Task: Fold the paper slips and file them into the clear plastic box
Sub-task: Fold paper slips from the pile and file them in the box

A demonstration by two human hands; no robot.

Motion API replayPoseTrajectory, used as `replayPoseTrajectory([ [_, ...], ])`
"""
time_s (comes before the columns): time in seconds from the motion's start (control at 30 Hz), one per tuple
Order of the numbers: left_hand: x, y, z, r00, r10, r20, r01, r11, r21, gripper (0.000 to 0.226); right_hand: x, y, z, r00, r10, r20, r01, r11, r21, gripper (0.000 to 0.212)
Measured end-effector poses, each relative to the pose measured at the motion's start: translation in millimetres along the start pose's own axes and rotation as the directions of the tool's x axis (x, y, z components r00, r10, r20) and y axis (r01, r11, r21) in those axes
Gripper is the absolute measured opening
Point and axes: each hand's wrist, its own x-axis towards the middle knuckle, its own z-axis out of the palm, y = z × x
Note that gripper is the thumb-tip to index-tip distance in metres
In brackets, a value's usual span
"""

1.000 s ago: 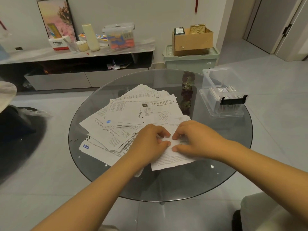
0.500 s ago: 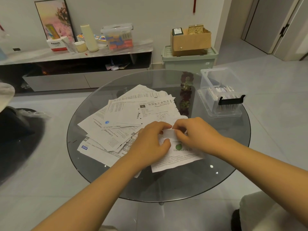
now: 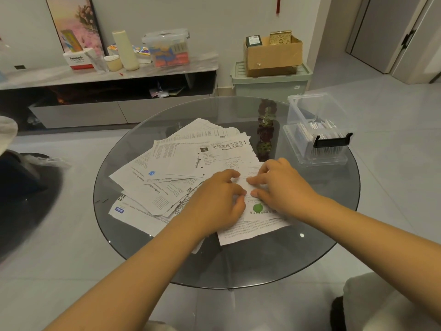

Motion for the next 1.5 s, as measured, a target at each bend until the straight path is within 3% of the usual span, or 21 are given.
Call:
replayPoseTrajectory([
  [0.13,4,0,-3,1.0,0.014,-0.001,-0.014,1.0,0.008,0.028,-4,0,-3,0.988,-0.152,-0.005,0.148,0.968,-0.2,0.034],
  [0.23,8,-4,1,1.0,0.01,0.003,-0.01,1.0,-0.006,0.025,-6,-1,-4,0.98,-0.196,0.02,0.194,0.947,-0.256,0.037],
  [0.57,20,-3,-1,0.996,0.071,-0.053,-0.067,0.995,0.07,0.024,-7,-4,-8,0.983,-0.155,-0.094,0.137,0.976,-0.167,0.03],
  [0.73,23,10,-6,0.98,0.003,-0.197,-0.021,0.996,-0.09,0.013,-10,3,-24,0.975,-0.077,-0.209,0.069,0.997,-0.044,0.029],
  [0.9,32,23,-22,0.956,-0.039,-0.292,-0.01,0.986,-0.164,0.009,-9,11,-46,0.982,-0.054,-0.184,0.077,0.99,0.119,0.02],
  [1.13,56,42,-39,0.965,0.01,-0.264,-0.052,0.987,-0.153,0.014,-13,27,-65,0.965,-0.078,-0.249,0.109,0.988,0.111,0.023],
  [1.33,92,55,-41,0.928,0.095,-0.361,-0.172,0.967,-0.186,0.019,-12,47,-88,0.946,0.07,-0.318,-0.01,0.982,0.187,0.018],
  [1.4,107,62,-43,0.915,0.124,-0.384,-0.223,0.948,-0.226,0.03,-11,58,-98,0.904,0.153,-0.4,-0.067,0.973,0.22,0.015],
  [1.5,126,74,-44,0.926,0.193,-0.325,-0.267,0.942,-0.201,0.028,-7,77,-107,0.803,0.293,-0.519,-0.17,0.947,0.273,0.015],
])
